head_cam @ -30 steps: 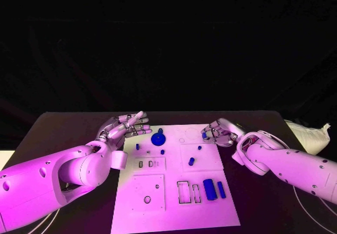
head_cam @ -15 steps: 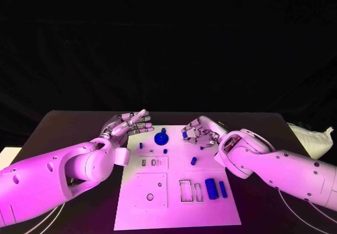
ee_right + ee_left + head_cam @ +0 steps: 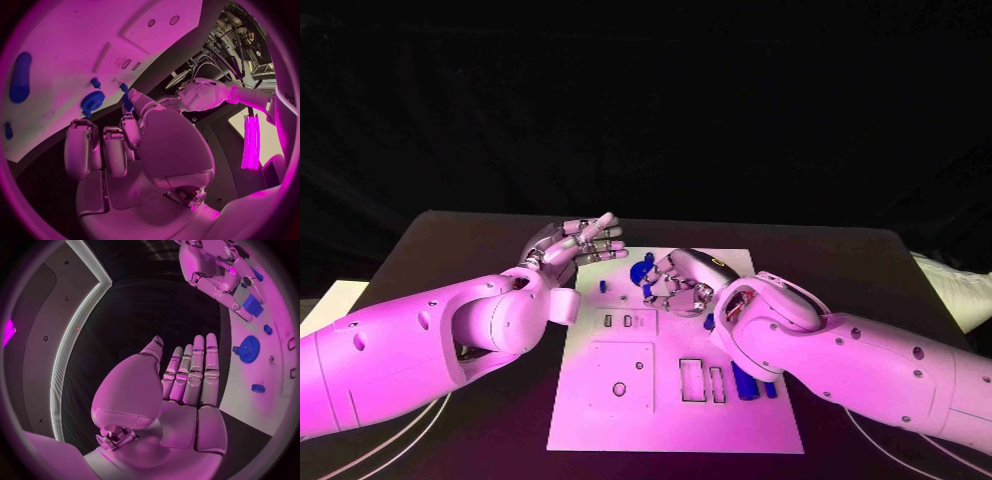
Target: Assemble the parts on the task board
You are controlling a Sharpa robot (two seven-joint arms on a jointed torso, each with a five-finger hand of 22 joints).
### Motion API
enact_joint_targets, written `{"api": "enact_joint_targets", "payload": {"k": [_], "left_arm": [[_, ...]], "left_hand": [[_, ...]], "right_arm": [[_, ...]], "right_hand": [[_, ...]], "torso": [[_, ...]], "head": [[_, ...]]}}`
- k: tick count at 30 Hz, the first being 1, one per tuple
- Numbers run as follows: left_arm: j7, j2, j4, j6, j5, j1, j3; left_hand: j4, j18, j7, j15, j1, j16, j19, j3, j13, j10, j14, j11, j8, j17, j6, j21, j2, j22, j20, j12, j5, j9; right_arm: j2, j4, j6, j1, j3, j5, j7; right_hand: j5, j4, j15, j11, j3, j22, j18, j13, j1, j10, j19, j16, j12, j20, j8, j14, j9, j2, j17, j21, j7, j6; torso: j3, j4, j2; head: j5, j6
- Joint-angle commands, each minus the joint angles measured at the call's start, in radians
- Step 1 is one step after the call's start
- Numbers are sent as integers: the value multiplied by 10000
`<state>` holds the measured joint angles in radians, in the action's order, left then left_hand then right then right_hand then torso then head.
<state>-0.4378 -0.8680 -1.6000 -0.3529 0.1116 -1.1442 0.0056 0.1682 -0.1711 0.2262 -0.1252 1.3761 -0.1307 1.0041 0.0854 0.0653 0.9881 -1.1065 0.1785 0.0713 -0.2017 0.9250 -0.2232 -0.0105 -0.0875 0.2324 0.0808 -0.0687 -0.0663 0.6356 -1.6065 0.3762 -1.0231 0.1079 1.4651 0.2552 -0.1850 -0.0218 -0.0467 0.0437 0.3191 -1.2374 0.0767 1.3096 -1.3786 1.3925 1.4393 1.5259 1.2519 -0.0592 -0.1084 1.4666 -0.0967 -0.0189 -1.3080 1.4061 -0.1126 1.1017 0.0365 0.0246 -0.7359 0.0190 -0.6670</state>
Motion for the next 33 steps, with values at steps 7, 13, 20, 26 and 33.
{"api": "enact_joint_targets", "payload": {"k": [7, 13, 20, 26, 33], "left_arm": [[-91, 2, 7, 202, 70, -3, 5], [-105, -4, 16, 188, 71, -3, 5], [-108, 6, 13, 180, 71, -4, 6], [-107, 10, 6, 174, 71, -4, 6], [-94, 43, -36, 189, 71, -4, 6]], "left_hand": [[-55, -107, 2, -14, 13, 65, 97, 4, -17, -12, -34, 2, -55, -19, 33, 45, -119, 14, -5, -53, 30, 17], [-58, -107, 2, -14, 16, 67, 97, 6, -16, -12, -33, 2, -55, -20, 34, 46, -122, 15, -4, -53, 29, 16], [-58, -107, 2, -14, 16, 67, 97, 6, -16, -12, -33, 2, -55, -20, 34, 46, -122, 15, -4, -53, 29, 16], [-58, -107, 2, -14, 16, 67, 97, 6, -16, -12, -33, 2, -55, -20, 34, 46, -122, 15, -4, -53, 29, 16], [-58, -107, 2, -14, 16, 67, 97, 6, -16, -12, -33, 2, -55, -20, 34, 46, -122, 15, -4, -53, 29, 16]], "right_arm": [[-434, 187, -722, 244, -161, 1095, 1047], [-617, 407, -777, 307, -253, 1310, 1050], [-740, 561, -970, 330, -346, 1413, 1076], [-790, 634, -1089, 335, -366, 1431, 1135], [-864, 724, -1082, 336, -374, 1435, 1157]], "right_hand": [[-41, -62, -50, -244, 47, 49, -93, 196, 204, 248, -27, -48, -149, 63, -59, 830, -396, 67, -1617, -48, 83, 119], [-53, -95, -50, -243, 31, 58, -91, 189, 320, 245, -28, -62, -169, 65, -39, 825, -406, 33, -1594, -56, 82, 104], [-54, -110, -51, -243, 20, 71, -89, 190, 373, 248, -31, -69, -171, 66, -31, 823, -411, 13, -1583, -64, 83, 102], [-54, -116, -51, -243, 15, 70, -89, 183, 394, 243, -30, -74, -183, 66, -27, 821, -413, 4, -1573, -64, 83, 99], [-54, -120, -51, -242, 8, 72, -89, 169, 416, 233, -31, -88, -205, 66, -22, 815, -415, -10, -1547, -66, 82, 95]], "torso": [[1, 11, -11], [-9, 2, -16], [-11, -3, -7], [-8, -17, -18], [-6, -17, -12]], "head": [[145, -110], [225, -156], [343, -210], [332, -204], [348, -234]]}}
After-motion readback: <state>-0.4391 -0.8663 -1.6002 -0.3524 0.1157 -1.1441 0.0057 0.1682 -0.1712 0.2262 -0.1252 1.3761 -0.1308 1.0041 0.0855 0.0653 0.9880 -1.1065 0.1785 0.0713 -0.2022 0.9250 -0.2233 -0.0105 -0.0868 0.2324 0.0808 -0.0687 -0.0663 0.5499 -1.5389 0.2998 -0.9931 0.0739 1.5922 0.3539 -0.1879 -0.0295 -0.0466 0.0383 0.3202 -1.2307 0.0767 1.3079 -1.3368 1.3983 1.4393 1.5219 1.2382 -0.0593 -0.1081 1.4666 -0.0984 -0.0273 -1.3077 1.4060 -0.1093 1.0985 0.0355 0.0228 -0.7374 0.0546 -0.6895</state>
